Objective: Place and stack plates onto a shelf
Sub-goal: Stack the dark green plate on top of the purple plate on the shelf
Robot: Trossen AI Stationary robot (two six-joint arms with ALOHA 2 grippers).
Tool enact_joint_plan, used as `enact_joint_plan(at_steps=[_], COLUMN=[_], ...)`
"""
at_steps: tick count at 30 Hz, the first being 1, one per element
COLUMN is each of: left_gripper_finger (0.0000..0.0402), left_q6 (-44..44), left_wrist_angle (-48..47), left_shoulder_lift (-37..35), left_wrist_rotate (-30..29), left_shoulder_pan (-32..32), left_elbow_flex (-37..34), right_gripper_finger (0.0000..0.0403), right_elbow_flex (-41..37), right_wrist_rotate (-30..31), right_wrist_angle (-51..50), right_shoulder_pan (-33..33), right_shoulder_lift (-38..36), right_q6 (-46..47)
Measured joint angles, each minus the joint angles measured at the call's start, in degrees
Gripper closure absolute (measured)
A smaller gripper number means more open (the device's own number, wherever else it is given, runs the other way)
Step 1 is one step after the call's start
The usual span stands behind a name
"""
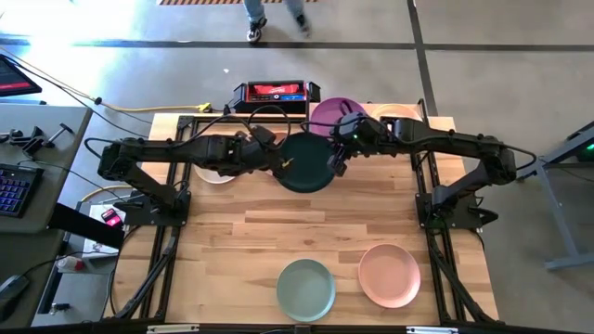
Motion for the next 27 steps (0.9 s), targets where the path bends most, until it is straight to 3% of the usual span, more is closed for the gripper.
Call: enact_joint_plan(at_steps=[5,16,27], left_gripper_finger=[0.0381,0.0330,0.0283], left_q6=[0.4,-1.2,1.7], left_wrist_angle=[1.0,4.6,7.8], left_shoulder_lift=[0.0,0.0,-1.5], left_wrist_rotate=[0.7,10.8,12.5], left_shoulder_pan=[0.0,2.3,3.8], left_elbow_flex=[0.0,0.0,0.1], right_gripper_finger=[0.0400,0.0403,0.0402], right_elbow_flex=[0.0,0.0,0.0], right_wrist_rotate=[0.8,0.0,2.6], right_wrist_angle=[-0.1,-1.4,-7.0], right_shoulder_pan=[-0.1,0.1,-1.1], right_shoulder_lift=[0.0,0.0,-0.8], right_q6=[0.5,1.1,1.4])
